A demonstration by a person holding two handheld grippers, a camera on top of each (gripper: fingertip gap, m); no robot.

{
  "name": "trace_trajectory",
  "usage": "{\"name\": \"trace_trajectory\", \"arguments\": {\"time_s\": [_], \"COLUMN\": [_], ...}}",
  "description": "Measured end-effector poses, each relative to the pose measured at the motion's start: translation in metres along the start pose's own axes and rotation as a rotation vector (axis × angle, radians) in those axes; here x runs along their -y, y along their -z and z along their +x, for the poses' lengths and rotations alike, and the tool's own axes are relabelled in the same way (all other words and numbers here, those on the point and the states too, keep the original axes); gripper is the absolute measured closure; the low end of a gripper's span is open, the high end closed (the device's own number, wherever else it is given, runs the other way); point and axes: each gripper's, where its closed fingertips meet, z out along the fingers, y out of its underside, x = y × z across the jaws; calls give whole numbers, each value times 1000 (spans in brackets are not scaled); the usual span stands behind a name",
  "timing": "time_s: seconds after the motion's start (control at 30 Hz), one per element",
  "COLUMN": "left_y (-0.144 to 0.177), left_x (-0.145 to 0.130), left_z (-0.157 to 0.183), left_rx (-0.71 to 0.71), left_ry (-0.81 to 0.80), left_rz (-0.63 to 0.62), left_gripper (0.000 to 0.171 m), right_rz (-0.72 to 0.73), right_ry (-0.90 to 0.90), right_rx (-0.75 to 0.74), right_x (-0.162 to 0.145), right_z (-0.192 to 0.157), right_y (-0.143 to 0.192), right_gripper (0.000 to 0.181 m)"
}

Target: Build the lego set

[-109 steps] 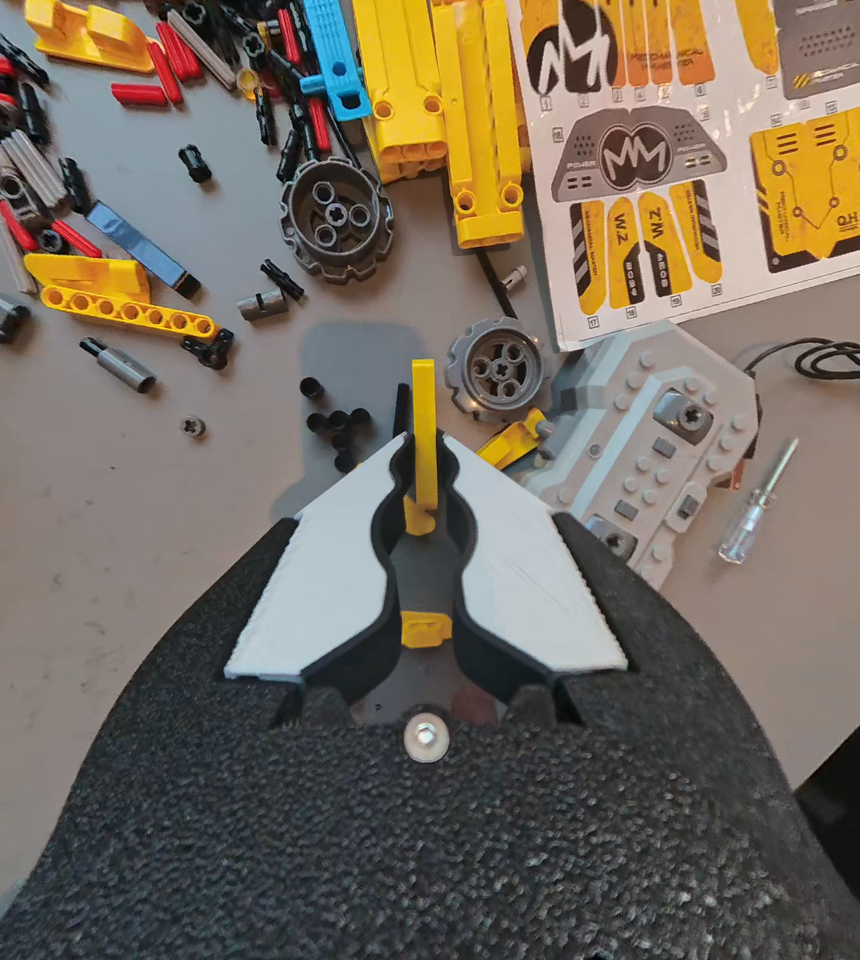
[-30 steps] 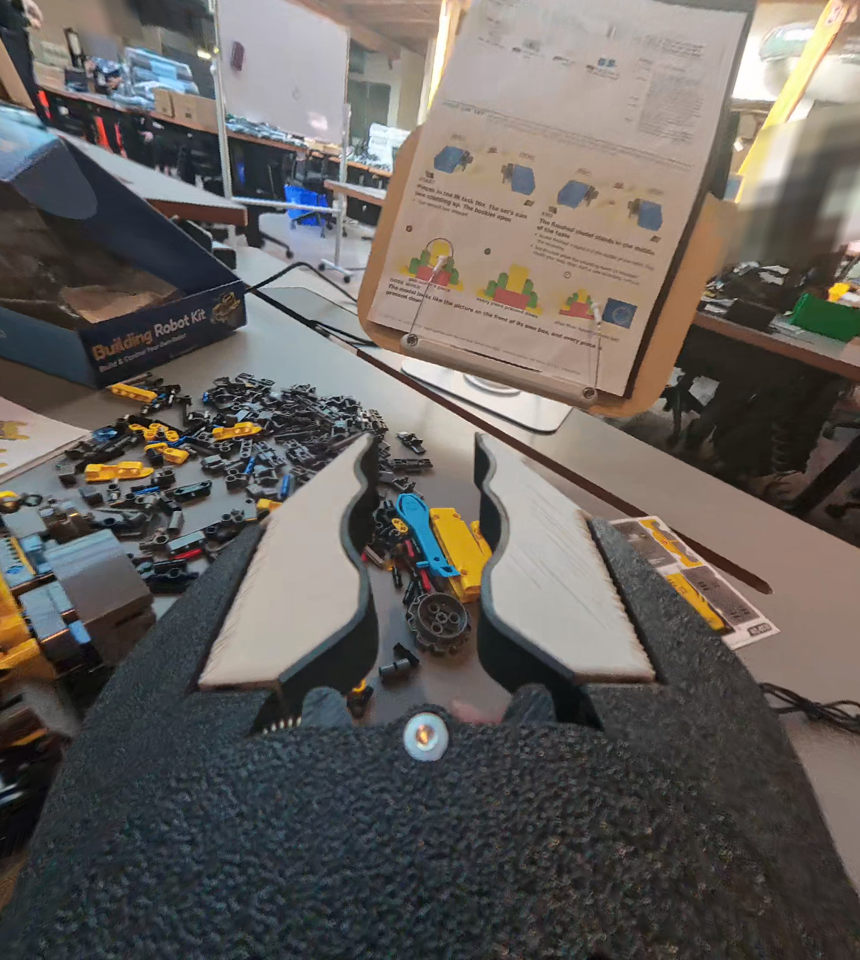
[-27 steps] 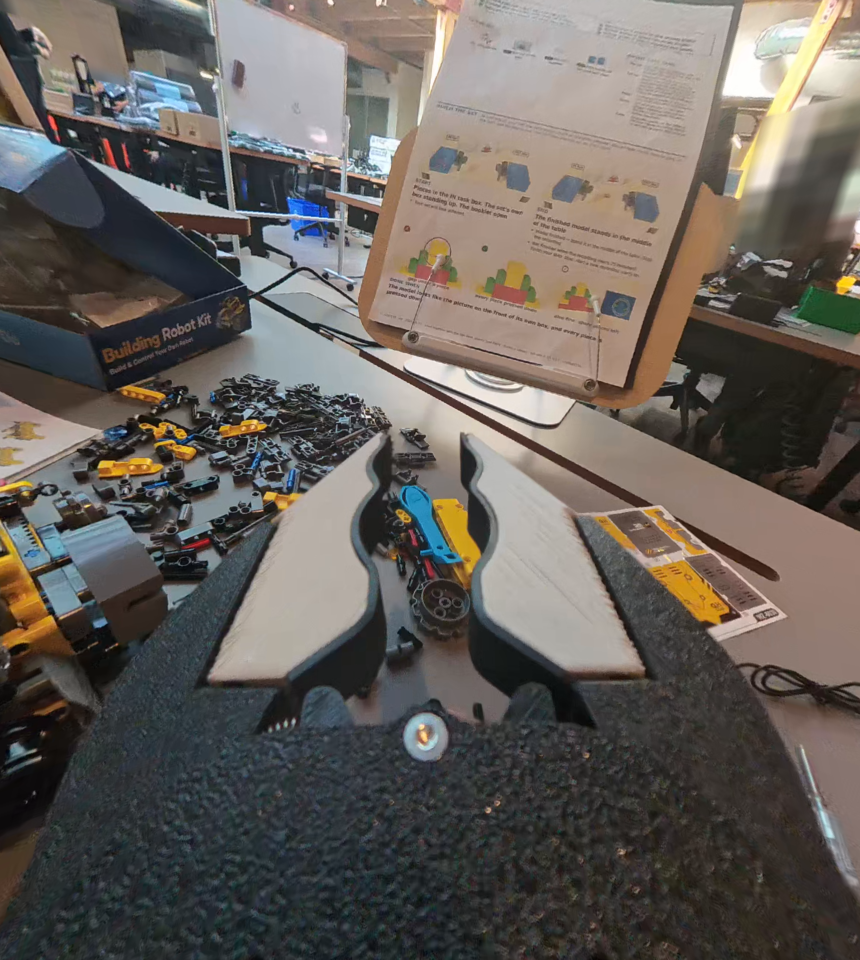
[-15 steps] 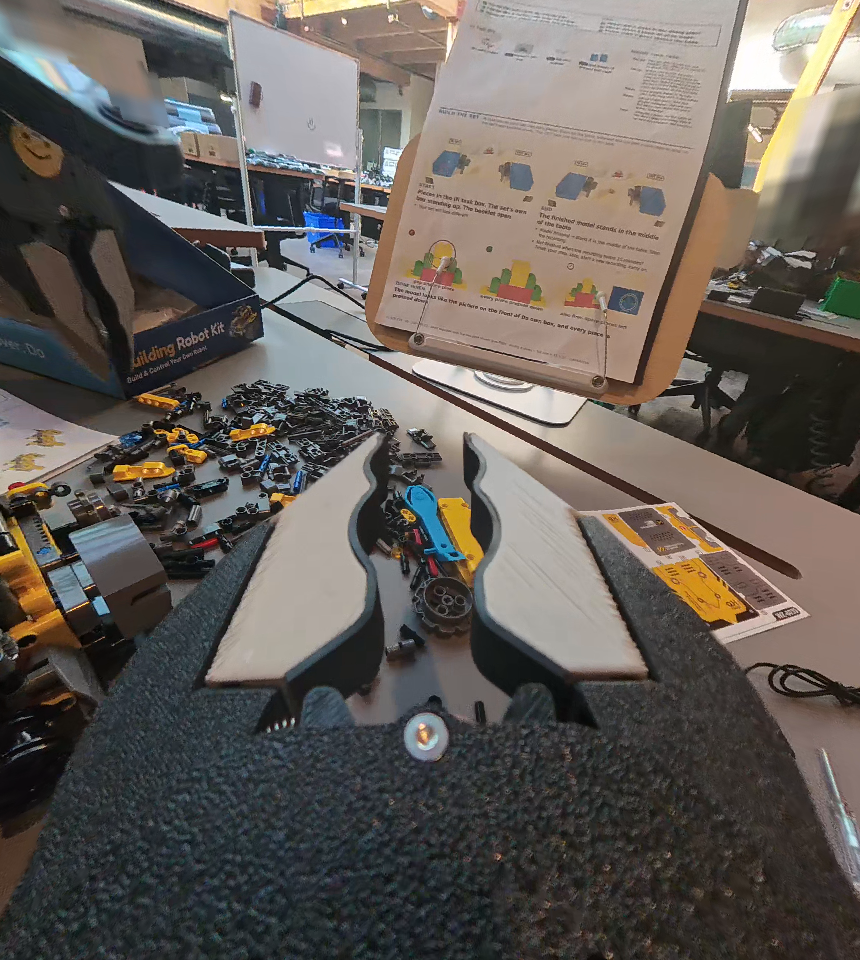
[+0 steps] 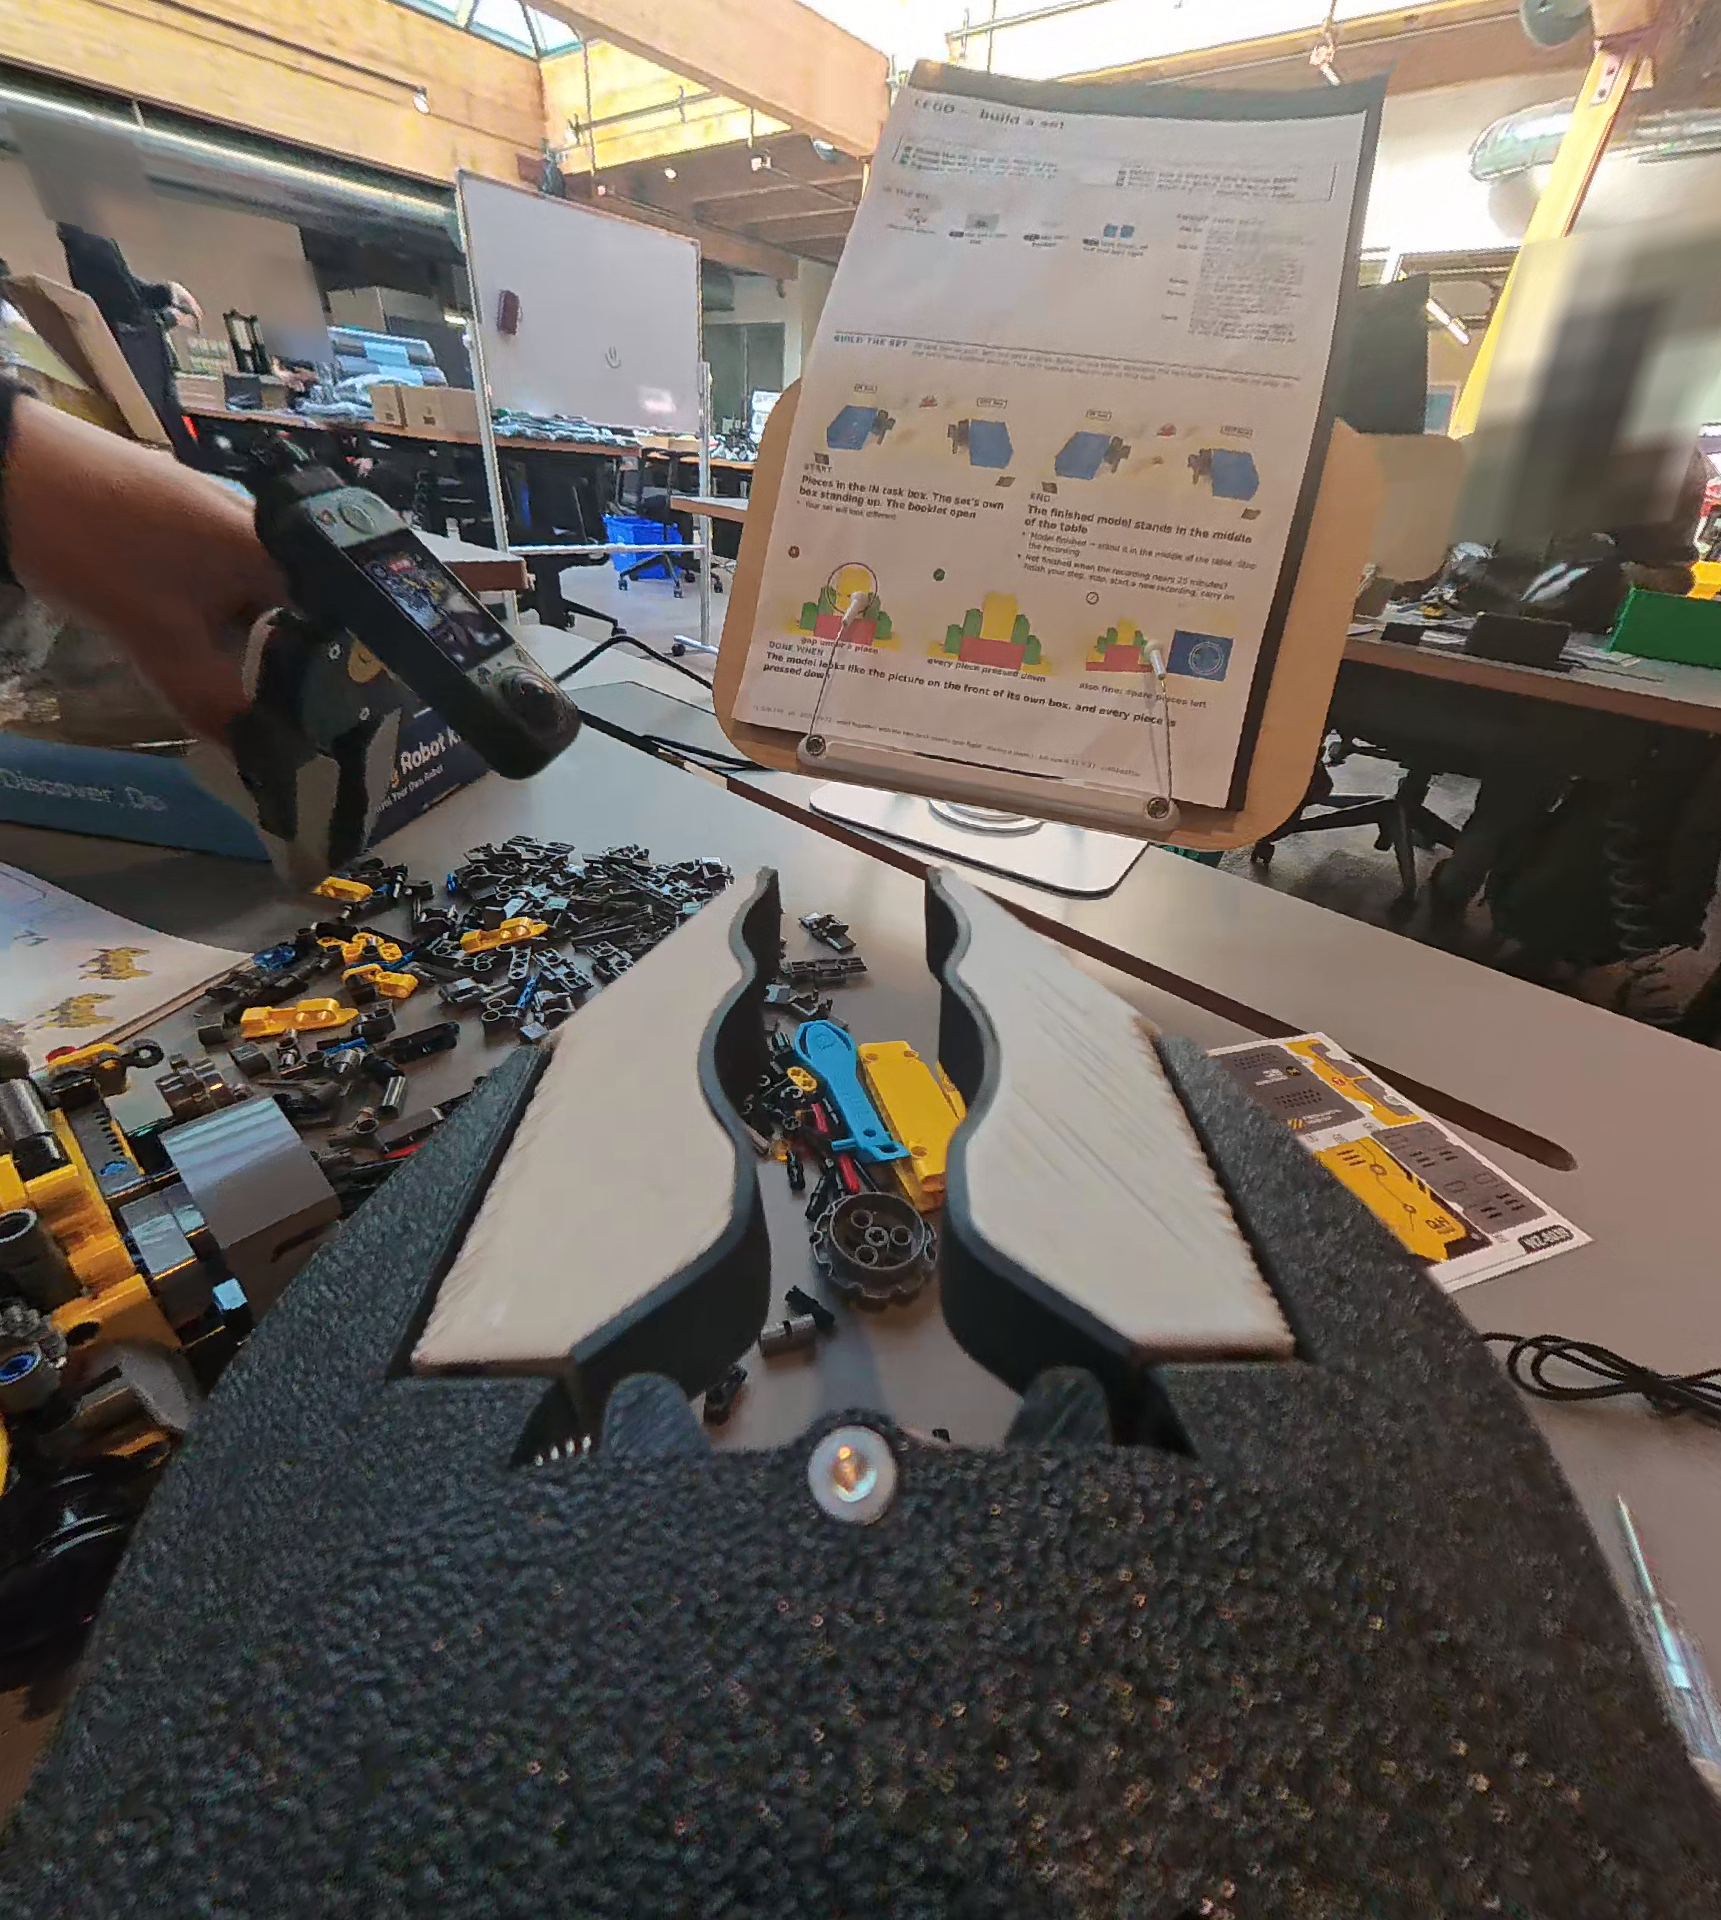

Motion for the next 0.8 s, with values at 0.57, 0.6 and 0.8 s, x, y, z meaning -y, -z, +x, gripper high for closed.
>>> {"name": "trace_trajectory", "arguments": {"time_s": [0.57, 0.6, 0.8], "left_y": [-4, -4, -13], "left_x": [-3, -1, -7], "left_z": [-2, -3, 1], "left_rx": [47, 42, 23], "left_ry": [-10, -9, -29], "left_rz": [-20, -8, -42], "left_gripper": [159, 160, 166], "right_rz": [9, 7, 13], "right_ry": [2, 3, 8], "right_rx": [14, 13, 7], "right_x": [3, 3, 5], "right_z": [-2, -2, -1], "right_y": [1, 1, 2], "right_gripper": [158, 158, 159]}}
